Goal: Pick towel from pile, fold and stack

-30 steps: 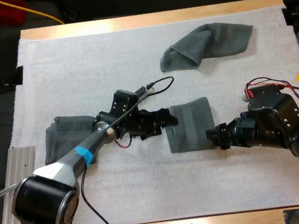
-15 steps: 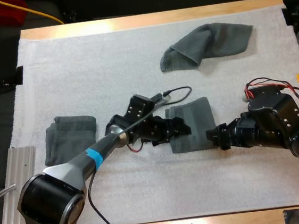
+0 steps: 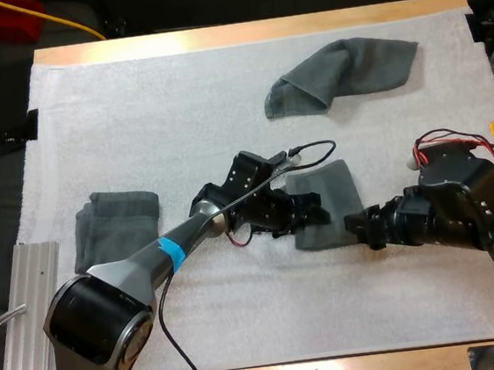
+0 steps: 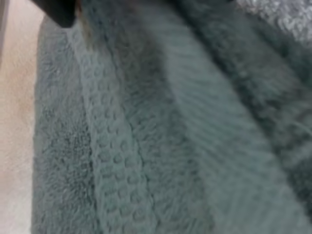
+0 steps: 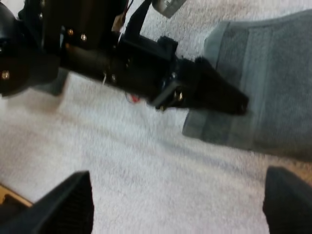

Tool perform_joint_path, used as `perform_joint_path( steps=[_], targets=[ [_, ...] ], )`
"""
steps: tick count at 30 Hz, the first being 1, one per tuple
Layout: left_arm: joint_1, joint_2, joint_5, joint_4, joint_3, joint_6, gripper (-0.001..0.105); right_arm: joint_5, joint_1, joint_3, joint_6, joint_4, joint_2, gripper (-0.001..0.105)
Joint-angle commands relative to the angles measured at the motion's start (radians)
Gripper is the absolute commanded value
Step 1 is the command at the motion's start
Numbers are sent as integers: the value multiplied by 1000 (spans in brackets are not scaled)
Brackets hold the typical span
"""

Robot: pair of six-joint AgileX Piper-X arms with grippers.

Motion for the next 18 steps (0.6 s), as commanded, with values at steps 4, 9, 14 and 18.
perform_joint_path(
  steps=[4, 9, 14, 18],
  targets=[
    [-5, -3, 27, 9, -6, 40, 12, -7, 1, -6, -3, 7, -10, 70],
    [1, -40, 19, 64, -6, 167, 4, -7, 1, -6, -3, 7, -10, 70],
    [39, -104, -41, 182, -6, 303, 4, -7, 1, -6, -3, 7, -10, 70],
    [93, -150, -59, 267, -6, 389, 4, -7, 1, -6, -3, 0, -10, 70]
  ],
)
